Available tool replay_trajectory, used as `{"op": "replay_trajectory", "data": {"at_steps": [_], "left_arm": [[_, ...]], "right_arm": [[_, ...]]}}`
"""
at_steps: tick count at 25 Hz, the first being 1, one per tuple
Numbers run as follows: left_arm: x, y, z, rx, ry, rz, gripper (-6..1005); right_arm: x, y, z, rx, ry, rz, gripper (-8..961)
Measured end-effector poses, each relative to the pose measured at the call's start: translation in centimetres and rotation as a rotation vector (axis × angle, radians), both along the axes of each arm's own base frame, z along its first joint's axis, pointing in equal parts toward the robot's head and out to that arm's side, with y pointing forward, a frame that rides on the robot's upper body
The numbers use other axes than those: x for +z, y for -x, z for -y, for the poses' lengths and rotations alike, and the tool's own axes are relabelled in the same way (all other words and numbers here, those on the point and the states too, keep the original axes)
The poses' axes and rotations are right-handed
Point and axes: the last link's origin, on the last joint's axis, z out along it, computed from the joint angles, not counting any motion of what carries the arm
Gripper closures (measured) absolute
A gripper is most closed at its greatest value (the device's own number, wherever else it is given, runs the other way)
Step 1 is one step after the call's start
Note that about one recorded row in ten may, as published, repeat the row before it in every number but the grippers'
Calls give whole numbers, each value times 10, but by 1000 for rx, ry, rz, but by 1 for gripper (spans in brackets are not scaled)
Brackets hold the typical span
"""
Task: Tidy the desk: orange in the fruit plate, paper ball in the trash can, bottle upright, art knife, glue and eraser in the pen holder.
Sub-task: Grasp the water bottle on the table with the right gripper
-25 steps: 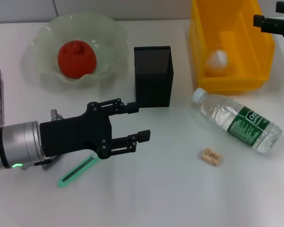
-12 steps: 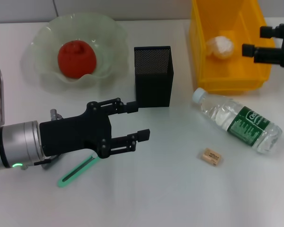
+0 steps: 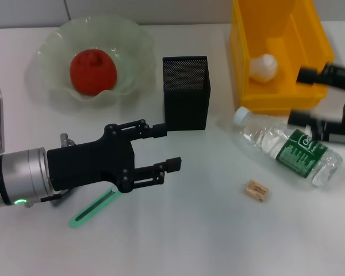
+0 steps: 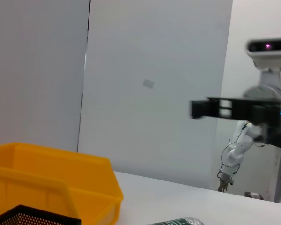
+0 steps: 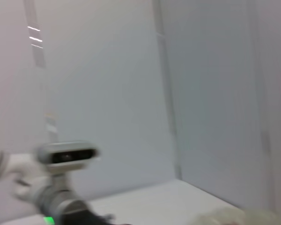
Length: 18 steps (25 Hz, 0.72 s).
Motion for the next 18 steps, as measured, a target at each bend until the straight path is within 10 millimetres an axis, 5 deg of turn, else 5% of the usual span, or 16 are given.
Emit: {"op": "replay_trajectory", "data": {"at_steps": [11,18], "left_arm": [[0,-1,-1,2,-4,4,371],[-1,1,1,7,-1,5,374]], "right_arm": [[-35,-32,24,-14,-16,-61,176],[8,-22,14,-128,12,1,175]]}}
